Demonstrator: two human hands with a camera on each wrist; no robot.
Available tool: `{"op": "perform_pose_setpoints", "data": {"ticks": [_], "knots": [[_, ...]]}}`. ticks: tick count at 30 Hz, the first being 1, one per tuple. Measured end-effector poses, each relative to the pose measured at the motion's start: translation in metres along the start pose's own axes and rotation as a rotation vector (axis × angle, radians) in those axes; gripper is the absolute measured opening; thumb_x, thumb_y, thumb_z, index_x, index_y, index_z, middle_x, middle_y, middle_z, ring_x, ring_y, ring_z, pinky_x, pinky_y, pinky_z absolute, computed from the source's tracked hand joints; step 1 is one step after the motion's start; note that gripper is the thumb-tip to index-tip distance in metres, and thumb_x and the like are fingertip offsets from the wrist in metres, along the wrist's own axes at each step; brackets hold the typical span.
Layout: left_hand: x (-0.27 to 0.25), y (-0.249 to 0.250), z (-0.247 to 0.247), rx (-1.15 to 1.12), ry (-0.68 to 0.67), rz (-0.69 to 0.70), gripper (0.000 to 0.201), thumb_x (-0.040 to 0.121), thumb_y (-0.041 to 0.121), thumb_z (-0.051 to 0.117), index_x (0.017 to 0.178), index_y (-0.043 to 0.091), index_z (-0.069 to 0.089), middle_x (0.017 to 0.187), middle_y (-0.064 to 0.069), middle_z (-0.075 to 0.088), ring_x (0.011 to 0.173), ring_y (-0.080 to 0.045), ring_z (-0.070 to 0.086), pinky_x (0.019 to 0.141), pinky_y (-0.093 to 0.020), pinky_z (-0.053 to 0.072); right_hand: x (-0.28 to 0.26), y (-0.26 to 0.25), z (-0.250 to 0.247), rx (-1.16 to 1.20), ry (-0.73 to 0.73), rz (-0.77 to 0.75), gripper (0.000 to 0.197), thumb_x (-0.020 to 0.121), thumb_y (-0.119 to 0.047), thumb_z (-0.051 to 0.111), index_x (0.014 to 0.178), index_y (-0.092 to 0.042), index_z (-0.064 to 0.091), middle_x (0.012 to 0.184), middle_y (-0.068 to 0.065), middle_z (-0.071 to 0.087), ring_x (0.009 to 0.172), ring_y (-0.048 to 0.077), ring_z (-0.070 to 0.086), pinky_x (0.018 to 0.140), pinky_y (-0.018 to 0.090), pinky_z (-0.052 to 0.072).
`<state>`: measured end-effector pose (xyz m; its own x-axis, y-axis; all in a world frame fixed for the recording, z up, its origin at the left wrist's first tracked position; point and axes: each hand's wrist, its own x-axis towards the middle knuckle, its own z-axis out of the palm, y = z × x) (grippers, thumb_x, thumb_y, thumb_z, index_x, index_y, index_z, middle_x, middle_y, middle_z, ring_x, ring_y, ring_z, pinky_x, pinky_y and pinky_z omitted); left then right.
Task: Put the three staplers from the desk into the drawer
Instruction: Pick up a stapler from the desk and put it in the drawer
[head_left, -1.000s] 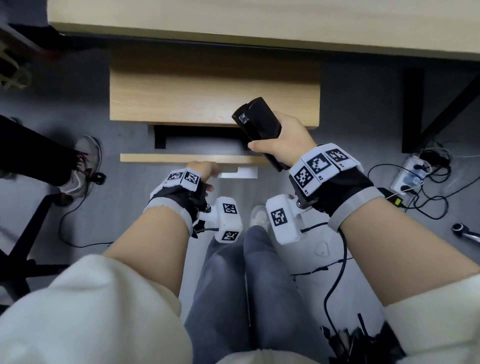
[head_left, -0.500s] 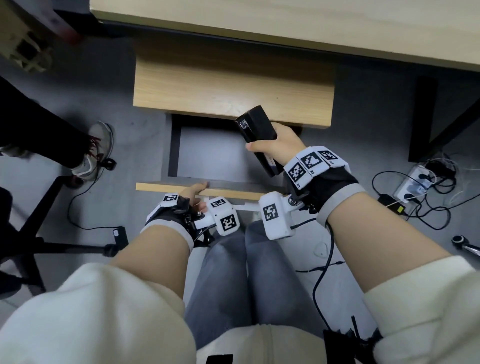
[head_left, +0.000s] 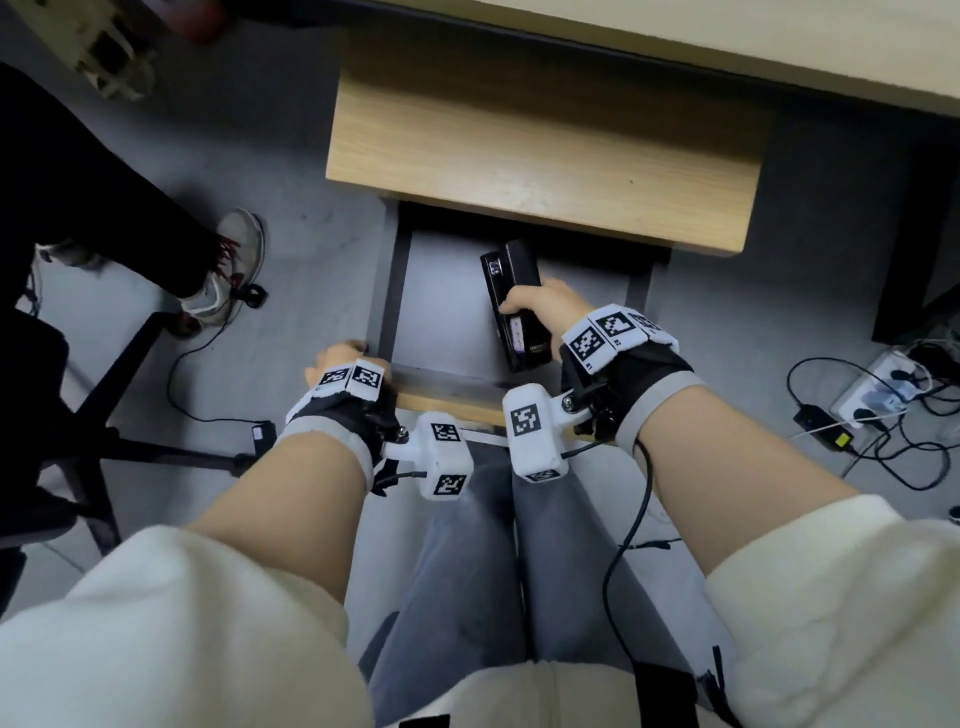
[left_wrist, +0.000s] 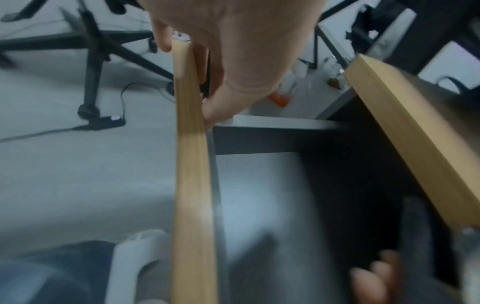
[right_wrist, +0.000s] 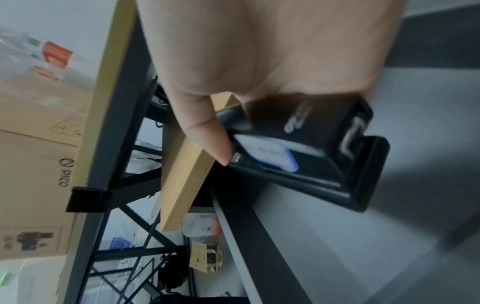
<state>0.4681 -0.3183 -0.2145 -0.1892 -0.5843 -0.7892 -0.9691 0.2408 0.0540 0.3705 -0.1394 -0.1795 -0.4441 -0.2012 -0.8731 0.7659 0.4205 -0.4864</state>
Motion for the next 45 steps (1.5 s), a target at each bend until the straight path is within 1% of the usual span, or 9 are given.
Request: {"op": "perform_pose_setpoints", "data": {"ticks": [3, 6, 10, 16, 21, 31, 40, 42, 45], "knots": [[0.012, -0.008, -0.006, -0.061, -0.075, -0.029, 0.061, 0.072, -0.001, 0.063, 0.129, 0.019, 0.056, 0.125, -0.011, 0.064, 0.118, -0.028, 0.058, 0.103, -0.035, 0.045, 0.019, 0.002, 0.018, -0.033, -0.020, 0.028, 0.006, 0.077, -0.005, 0.065, 0.081, -0.007, 0.060, 0.080, 0.012, 0.062, 0.088, 0.033, 0.063, 0.090, 0.043, 0.050], [0.015, -0.010, -0.014, 0.028, -0.197, 0.008, 0.085, 0.064, 0.002, 0.070, 0.142, 0.020, 0.039, 0.136, -0.011, 0.056, 0.122, -0.027, 0.056, 0.103, -0.031, 0.043, 0.038, 0.004, 0.036, -0.095, -0.002, 0.095, 0.053, 0.069, -0.018, 0.076, 0.117, -0.002, 0.058, 0.103, 0.015, 0.064, 0.108, 0.035, 0.063, 0.097, 0.048, 0.049], [0.016, -0.003, -0.017, 0.176, -0.371, 0.180, 0.095, 0.066, -0.014, 0.071, 0.145, 0.015, 0.027, 0.136, -0.014, 0.053, 0.119, -0.026, 0.054, 0.100, -0.036, 0.043, 0.074, 0.018, 0.057, -0.185, -0.018, 0.155, 0.086, 0.043, -0.037, 0.081, 0.121, -0.009, 0.054, 0.116, 0.015, 0.066, 0.108, 0.035, 0.063, 0.096, 0.050, 0.049], [0.029, -0.011, -0.020, 0.049, -0.496, 0.220, 0.095, 0.069, -0.016, 0.066, 0.143, 0.031, 0.031, 0.133, -0.007, 0.058, 0.123, -0.028, 0.054, 0.089, -0.036, 0.051, 0.085, 0.023, 0.076, -0.232, 0.007, 0.181, 0.070, 0.061, -0.028, 0.081, 0.122, -0.011, 0.050, 0.120, 0.014, 0.063, 0.111, 0.035, 0.060, 0.096, 0.050, 0.049], [0.032, -0.010, -0.025, -0.026, -0.518, 0.224, 0.080, 0.083, -0.009, 0.055, 0.145, 0.036, 0.031, 0.125, -0.001, 0.060, 0.104, -0.016, 0.053, 0.086, -0.025, 0.038, 0.095, 0.028, 0.083, -0.321, -0.006, 0.156, 0.036, 0.061, -0.032, 0.080, 0.083, -0.014, 0.058, 0.099, 0.013, 0.069, 0.100, 0.034, 0.066, 0.089, 0.048, 0.054], [0.030, -0.013, -0.023, -0.094, -0.493, 0.204, 0.078, 0.085, -0.006, 0.054, 0.144, 0.039, 0.031, 0.119, -0.001, 0.063, 0.094, -0.019, 0.055, 0.058, -0.019, 0.042, 0.098, 0.013, 0.097, -0.664, 0.085, 0.116, 0.066, 0.081, -0.032, 0.069, 0.130, -0.003, 0.036, 0.127, 0.014, 0.055, 0.114, 0.029, 0.057, 0.073, 0.028, 0.038], [-0.005, 0.017, -0.036, -0.048, -0.465, 0.204, 0.049, 0.092, 0.015, 0.051, 0.140, 0.012, 0.040, 0.138, -0.006, 0.051, 0.126, -0.024, 0.048, 0.102, -0.030, 0.037, 0.057, -0.010, 0.062, -0.640, -0.032, 0.050, 0.075, 0.078, -0.042, 0.068, 0.137, -0.007, 0.037, 0.136, 0.013, 0.053, 0.119, 0.033, 0.056, 0.095, 0.036, 0.045], [-0.021, 0.034, -0.049, -0.052, -0.416, 0.246, 0.050, 0.093, 0.020, 0.050, 0.141, 0.012, 0.039, 0.139, -0.008, 0.050, 0.127, -0.026, 0.047, 0.096, -0.031, 0.039, 0.035, -0.028, 0.046, -0.489, -0.011, 0.045, 0.069, 0.078, -0.035, 0.069, 0.136, -0.011, 0.041, 0.125, 0.012, 0.059, 0.112, 0.029, 0.059, 0.095, 0.046, 0.049], [-0.055, 0.066, -0.075, -0.208, -0.466, 0.342, 0.033, 0.093, 0.024, 0.049, 0.124, 0.018, 0.056, 0.111, -0.001, 0.059, 0.101, -0.015, 0.053, 0.071, -0.023, 0.038, -0.011, -0.062, 0.016, -0.228, -0.022, -0.016, 0.028, 0.089, -0.017, 0.059, 0.115, -0.013, 0.050, 0.083, 0.006, 0.053, 0.081, 0.018, 0.051, 0.066, 0.031, 0.048]]}}
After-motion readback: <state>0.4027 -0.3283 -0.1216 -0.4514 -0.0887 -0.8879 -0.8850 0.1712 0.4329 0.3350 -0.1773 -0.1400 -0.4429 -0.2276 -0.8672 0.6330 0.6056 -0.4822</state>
